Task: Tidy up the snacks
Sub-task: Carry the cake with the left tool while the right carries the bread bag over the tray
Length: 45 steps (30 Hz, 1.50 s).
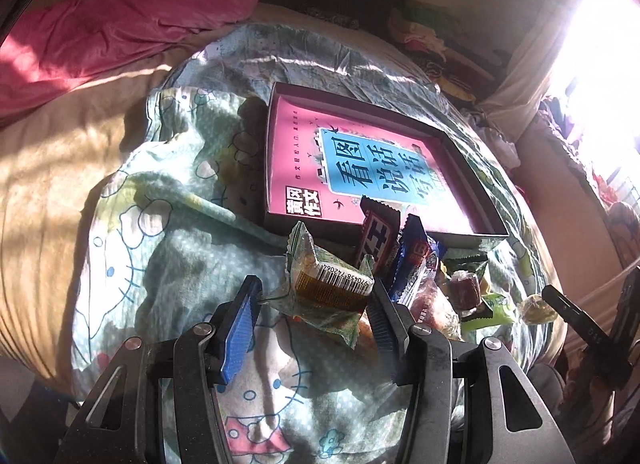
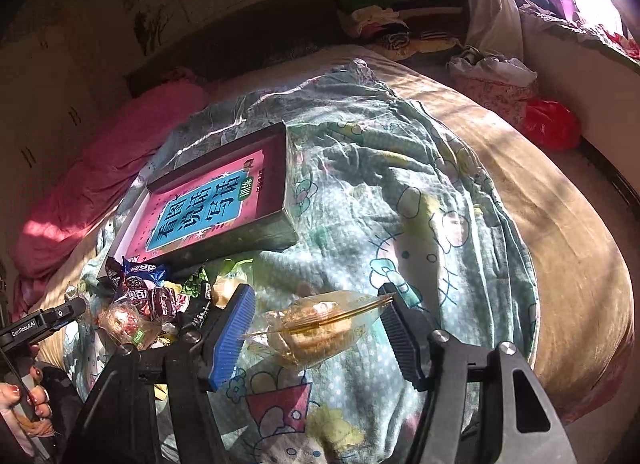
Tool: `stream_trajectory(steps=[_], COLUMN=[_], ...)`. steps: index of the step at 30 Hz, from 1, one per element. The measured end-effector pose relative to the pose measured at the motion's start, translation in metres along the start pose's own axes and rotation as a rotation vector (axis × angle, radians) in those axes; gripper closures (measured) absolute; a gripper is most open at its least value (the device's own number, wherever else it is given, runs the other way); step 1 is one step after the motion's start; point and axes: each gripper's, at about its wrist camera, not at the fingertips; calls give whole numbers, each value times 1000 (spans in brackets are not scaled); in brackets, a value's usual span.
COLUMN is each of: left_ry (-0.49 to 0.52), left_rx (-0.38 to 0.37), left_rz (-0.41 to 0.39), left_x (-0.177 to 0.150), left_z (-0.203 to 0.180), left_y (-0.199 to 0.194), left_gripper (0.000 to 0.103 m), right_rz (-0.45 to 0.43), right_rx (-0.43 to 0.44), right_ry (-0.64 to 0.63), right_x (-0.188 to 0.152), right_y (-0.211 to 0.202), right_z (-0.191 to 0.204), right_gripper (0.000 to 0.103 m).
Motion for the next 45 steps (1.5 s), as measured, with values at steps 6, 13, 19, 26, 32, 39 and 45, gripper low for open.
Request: stream_trajectory(steps=[6,13,19,26,32,39,45], left_ry=[0,-9,-12,-16,-17,20,33], left_rx=[-8,-16,-25,-14,-20,-5,-15], left_rz=[-7,-14,-56,-114,-146,-166,-149], left_x=[3,6,17,33,44,58,66], left_z=[1,4,6,12,16,13,10], left_y=[5,8,7,4,7,19,35], left_gripper=[48,48,48,48,48,48,48], right_rz=[36,60,7,-52,-77,-88,-92], right_rx=[-18,-16,19,50,88,122,141], right_ry=[-56,-58,-48,-85,-92,-86,-96], right_x=[-3,-4,10,27,40,53,60], right_y=[20,33,20,10,13,25,38], right_z=[9,7,8,25,40,54,69], right_gripper=[52,58,61,61,61,61,61])
Point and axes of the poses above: each gripper's, at about its wrist camera, not at the fingertips, and y roughly the way its jaws point, z to its left, x to its top, and after that the axes turned 9 degrees about y, right-handed
